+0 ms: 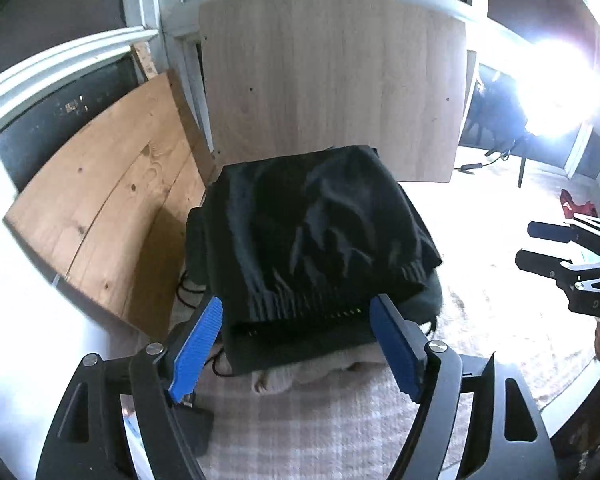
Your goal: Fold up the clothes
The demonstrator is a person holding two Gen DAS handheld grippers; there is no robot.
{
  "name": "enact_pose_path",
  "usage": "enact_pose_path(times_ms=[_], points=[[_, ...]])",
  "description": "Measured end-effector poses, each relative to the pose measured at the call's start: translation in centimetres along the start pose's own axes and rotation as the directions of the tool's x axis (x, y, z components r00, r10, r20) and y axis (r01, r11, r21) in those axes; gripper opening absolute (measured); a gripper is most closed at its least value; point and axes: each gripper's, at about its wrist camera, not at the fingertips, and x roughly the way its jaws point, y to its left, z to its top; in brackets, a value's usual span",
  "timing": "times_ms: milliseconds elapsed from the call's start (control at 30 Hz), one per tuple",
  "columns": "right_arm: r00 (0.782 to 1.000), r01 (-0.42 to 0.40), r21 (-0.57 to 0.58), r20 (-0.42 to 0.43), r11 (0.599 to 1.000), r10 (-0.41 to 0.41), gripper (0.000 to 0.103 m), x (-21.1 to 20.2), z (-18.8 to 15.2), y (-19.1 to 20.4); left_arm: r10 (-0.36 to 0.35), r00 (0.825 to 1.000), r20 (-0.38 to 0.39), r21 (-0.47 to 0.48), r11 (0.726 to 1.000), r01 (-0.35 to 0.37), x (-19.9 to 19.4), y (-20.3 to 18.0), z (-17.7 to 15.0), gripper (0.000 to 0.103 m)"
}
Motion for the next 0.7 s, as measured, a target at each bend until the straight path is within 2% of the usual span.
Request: enact_pose_path(times_ms=[133, 300, 533, 700], points=[[0.999, 0.028, 0.043, 0.015, 0.999, -0.029, 0.058, -1.0, -1.4, -0.1, 0.004, 1.0, 0.007, -0.013, 1.0, -0.004, -1.2, -0.5, -1.0, 0.075], [0.996, 0.081, 0.021, 0.023, 0.996, -0.082, 0.058, -2.6, -3.0, 0.5, -0.006, 1.0, 0.011, -0.052, 0.999, 0.007, -2.7, -0.6, -2.3, 0.075], [0.994, 0.103, 0.005, 0.047, 0.995, -0.103, 0.058, -4.1, -4.2, 1.6, -0.018, 1.0, 0.005, -0.068, 0.998, 0.018, -4.1, -1.4, -4.1, 0.075], [0.992, 0.104, 0.028, 0.067, 0.994, -0.105, 0.058, -5.3, -4.9, 1.5, -0.028, 1.0, 0.007, -0.037, 0.999, 0.028, -5.3, -2.9, -5.0, 0.075]])
